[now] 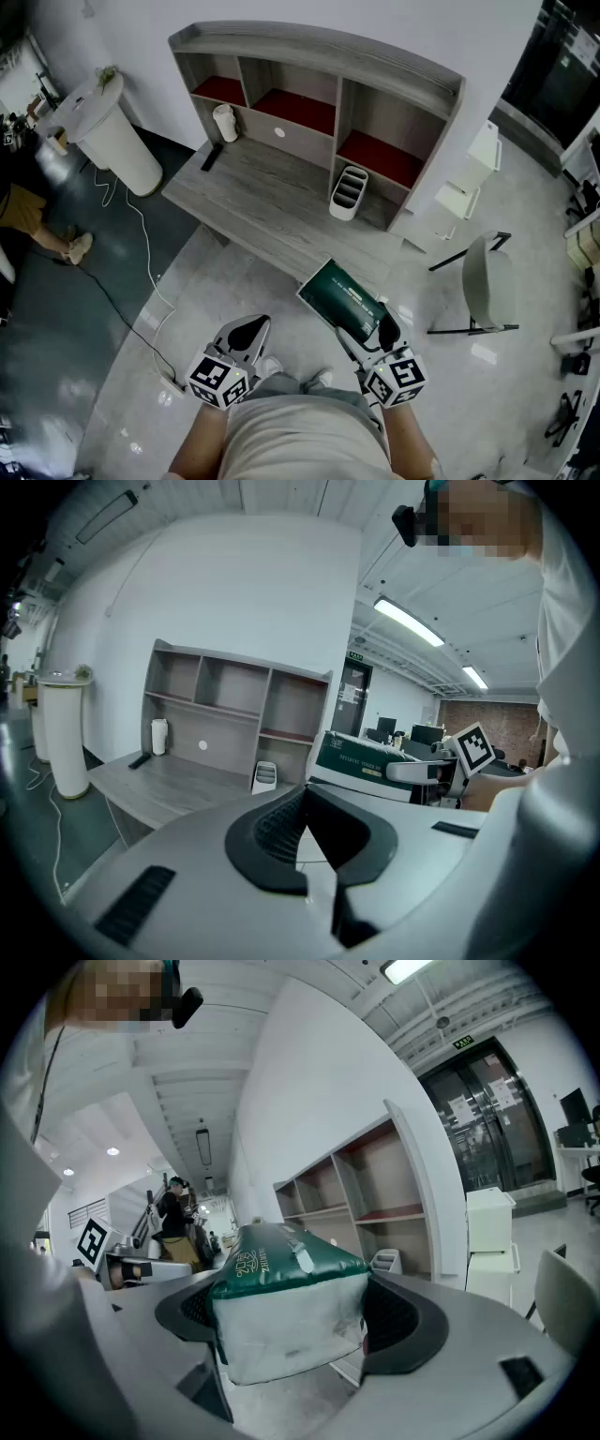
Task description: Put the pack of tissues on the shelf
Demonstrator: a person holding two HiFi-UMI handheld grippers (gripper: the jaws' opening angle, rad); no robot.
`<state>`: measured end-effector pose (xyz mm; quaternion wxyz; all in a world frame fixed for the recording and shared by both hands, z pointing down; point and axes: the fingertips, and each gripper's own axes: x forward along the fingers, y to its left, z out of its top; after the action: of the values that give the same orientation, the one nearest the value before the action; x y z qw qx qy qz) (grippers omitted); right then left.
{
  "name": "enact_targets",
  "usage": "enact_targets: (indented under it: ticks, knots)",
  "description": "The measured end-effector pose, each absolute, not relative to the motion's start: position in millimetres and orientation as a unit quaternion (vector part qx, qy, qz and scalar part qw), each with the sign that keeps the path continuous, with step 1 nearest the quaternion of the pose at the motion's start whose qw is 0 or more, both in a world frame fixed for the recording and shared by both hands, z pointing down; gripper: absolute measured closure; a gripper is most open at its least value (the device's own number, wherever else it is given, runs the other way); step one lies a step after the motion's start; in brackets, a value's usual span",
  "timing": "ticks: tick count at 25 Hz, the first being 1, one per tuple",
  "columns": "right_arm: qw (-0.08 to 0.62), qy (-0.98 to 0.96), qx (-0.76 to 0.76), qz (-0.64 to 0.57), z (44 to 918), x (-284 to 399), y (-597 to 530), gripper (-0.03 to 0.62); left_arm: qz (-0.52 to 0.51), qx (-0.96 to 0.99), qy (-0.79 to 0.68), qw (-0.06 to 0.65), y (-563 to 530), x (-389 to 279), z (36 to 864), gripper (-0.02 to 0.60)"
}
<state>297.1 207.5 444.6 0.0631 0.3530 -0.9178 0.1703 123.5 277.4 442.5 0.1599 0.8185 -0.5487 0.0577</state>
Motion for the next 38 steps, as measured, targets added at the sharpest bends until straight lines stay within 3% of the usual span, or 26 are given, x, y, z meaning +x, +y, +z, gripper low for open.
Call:
enact_targets:
  ticks: [10, 24, 38]
  knots:
    - [0.064, -0.912, 0.360, 0.185, 440, 241, 213, 0.132, 0.047, 0.828, -0.536, 0.158, 271, 70, 437, 0.566]
    - [0.087, -0.911, 0.361, 0.178, 449, 132, 173, 0.132, 0.016, 0.806, -0.561, 0.189, 256, -62, 466, 0.566]
    - [0.095, -0.922, 0.322, 0.192, 467, 121, 15, 0.133, 0.031, 0.795, -0.575, 0.188, 98, -57, 465, 0.566]
